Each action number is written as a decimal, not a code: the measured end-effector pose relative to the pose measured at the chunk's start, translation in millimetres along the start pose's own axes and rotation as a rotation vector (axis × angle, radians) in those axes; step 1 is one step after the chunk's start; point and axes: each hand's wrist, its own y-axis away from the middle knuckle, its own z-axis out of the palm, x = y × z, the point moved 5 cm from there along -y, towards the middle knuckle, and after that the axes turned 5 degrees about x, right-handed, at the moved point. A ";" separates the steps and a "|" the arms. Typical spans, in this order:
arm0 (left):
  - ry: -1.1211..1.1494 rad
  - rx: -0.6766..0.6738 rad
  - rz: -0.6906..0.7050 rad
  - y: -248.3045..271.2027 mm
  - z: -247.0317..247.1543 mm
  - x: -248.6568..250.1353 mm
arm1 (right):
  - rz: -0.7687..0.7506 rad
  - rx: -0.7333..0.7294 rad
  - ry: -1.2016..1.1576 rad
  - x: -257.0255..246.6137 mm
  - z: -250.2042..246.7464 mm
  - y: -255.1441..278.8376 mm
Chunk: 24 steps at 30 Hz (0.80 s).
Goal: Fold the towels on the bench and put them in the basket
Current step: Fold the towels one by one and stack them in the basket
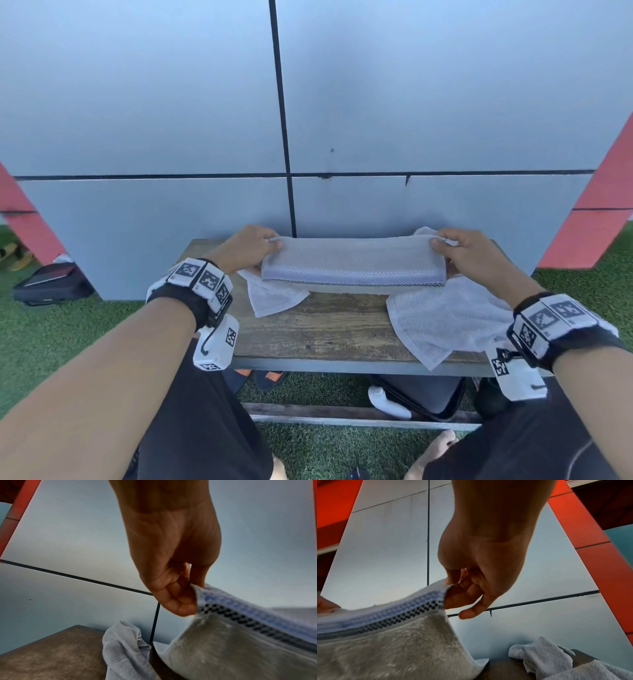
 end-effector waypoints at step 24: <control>-0.004 0.169 -0.109 -106.4 37.0 -44.3 | 0.117 0.021 0.221 80.4 73.7 -134.5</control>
